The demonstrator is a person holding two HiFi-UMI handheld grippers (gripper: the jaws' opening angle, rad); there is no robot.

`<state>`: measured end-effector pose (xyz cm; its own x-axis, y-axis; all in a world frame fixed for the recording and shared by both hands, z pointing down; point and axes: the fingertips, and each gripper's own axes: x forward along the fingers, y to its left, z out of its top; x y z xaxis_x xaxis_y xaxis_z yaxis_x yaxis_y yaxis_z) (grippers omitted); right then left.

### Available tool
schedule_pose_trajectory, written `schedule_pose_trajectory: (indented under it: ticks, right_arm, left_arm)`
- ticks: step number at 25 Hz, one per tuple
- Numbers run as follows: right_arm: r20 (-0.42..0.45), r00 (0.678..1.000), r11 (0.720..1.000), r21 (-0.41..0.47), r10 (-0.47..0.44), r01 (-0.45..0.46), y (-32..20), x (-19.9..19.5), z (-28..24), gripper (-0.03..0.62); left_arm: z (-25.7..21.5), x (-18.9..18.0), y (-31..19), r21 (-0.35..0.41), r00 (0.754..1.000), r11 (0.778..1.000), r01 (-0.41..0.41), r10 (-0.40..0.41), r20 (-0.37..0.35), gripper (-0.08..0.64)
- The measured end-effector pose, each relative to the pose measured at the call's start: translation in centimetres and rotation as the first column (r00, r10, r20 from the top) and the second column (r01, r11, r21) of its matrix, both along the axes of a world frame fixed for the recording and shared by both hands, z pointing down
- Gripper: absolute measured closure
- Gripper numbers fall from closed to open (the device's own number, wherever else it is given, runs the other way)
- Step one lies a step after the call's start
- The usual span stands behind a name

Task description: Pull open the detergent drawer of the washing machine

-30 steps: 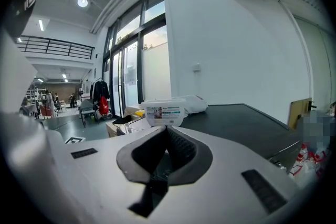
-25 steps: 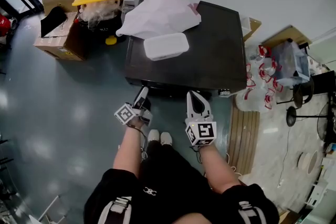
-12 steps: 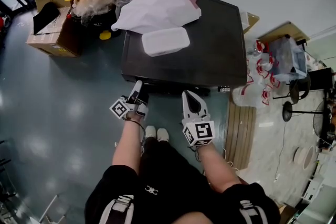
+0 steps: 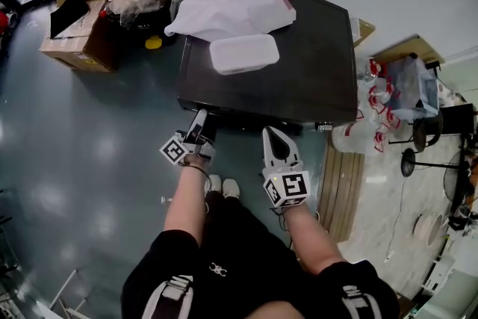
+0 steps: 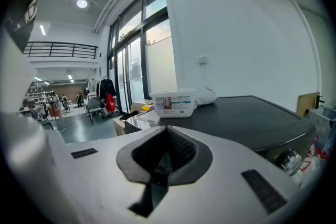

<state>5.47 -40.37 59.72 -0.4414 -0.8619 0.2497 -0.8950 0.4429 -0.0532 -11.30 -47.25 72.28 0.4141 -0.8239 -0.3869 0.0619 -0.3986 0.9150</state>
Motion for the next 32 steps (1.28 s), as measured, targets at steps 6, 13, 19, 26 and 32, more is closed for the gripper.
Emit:
schedule_pose_trajectory:
  ticks: [6,13,19,26,32]
  right_arm:
    - [0.000,1.000,1.000,-0.016,-0.021,0.021,1.1,-0.6,1.1,0.591]
    - [0.001,0.999,0.999,-0.008,-0.041,0.041,1.7,-0.7,1.1,0.591]
    - [0.015,0.999,0.999,-0.031,-0.029,0.030,2.5,0.0,0.9,0.591]
    - [0.016,0.999,0.999,-0.031,-0.040,0.041,3.2,0.6,0.9,0.591]
    - [0.032,0.999,0.999,-0.039,-0.034,0.035,3.1,1.0,1.1,0.591]
  left_arm:
    - [0.4,0.0,0.4,0.025,1.000,1.000,-0.012,0.012,0.006,0.336]
    - [0.5,-0.2,0.6,0.015,1.000,1.000,-0.003,0.004,-0.021,0.341]
    - [0.6,-0.2,1.2,-0.003,0.999,1.000,0.014,-0.014,-0.050,0.341]
    - [0.3,-0.4,1.9,0.015,0.999,1.000,0.006,-0.005,-0.047,0.359]
    - [0.2,-0.2,2.1,0.013,0.999,1.000,0.005,-0.004,-0.038,0.359]
